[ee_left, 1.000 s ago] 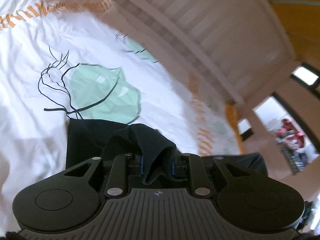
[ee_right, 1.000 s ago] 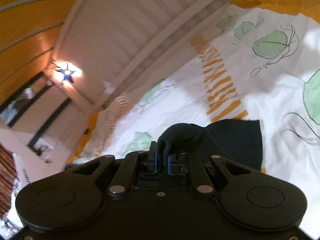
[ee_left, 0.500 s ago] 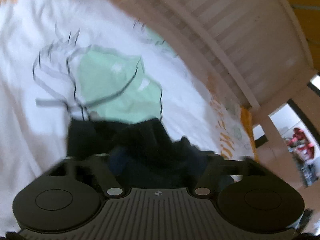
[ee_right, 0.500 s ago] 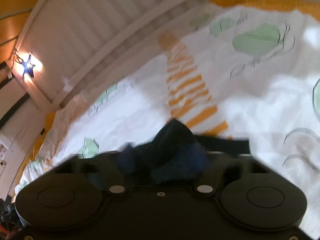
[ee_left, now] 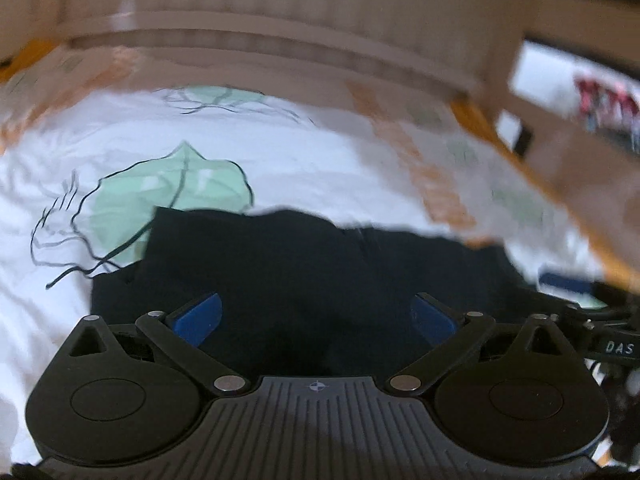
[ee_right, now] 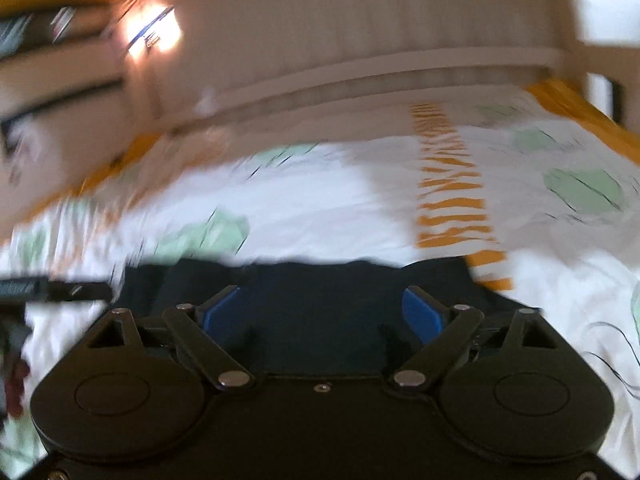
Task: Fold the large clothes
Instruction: 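Lay the hem down and open both tools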
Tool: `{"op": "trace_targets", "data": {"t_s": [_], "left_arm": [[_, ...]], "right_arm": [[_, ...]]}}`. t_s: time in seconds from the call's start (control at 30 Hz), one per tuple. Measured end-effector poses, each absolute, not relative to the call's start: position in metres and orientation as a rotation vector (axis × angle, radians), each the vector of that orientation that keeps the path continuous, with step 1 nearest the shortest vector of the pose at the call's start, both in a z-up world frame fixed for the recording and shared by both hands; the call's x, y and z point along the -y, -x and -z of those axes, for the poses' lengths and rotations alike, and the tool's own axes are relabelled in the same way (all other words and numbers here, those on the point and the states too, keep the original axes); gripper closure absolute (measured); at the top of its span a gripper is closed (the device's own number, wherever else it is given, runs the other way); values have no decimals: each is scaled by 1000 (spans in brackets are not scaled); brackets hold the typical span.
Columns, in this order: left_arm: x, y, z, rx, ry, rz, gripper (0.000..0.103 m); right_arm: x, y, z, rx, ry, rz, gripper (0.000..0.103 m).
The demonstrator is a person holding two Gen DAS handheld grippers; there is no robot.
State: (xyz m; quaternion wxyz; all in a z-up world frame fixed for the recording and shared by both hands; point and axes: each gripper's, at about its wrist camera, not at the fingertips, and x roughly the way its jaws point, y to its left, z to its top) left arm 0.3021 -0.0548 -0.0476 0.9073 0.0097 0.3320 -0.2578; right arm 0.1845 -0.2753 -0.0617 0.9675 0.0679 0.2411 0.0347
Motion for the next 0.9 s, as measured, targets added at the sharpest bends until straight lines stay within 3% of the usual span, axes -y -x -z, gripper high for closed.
{"op": "trace_targets", "data": {"t_s": [0.3, 0.43, 0.53, 0.9], "left_arm": [[61, -350, 92, -808, -43, 405, 0], [47, -371, 97, -810, -26, 341, 0], [33, -382, 102, -836, 25, 343, 0], [9, -369, 87, -818, 94, 386, 0]], "right_arm": [[243, -225, 96, -608, 71, -63, 15], [274, -253, 105, -650, 5, 51, 13], [301, -268, 113, -679, -83, 85, 2], [317, -239, 105, -623, -153, 52, 2]]}}
